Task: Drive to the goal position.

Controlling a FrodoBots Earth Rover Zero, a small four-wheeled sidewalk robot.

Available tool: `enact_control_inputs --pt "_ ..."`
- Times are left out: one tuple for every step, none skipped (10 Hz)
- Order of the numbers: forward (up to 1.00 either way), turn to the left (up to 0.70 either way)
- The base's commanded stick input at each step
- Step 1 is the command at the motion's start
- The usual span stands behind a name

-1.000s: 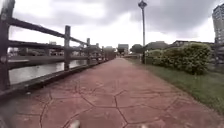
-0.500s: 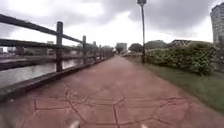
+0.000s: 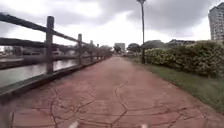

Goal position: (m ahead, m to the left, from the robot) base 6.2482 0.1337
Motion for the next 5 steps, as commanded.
enact_control_inputs --pt "0.7 0.0" --pt "0.7 0.0" --pt "0.7 0.0" --pt "0.7 0.0" --pt "0.7 0.0"
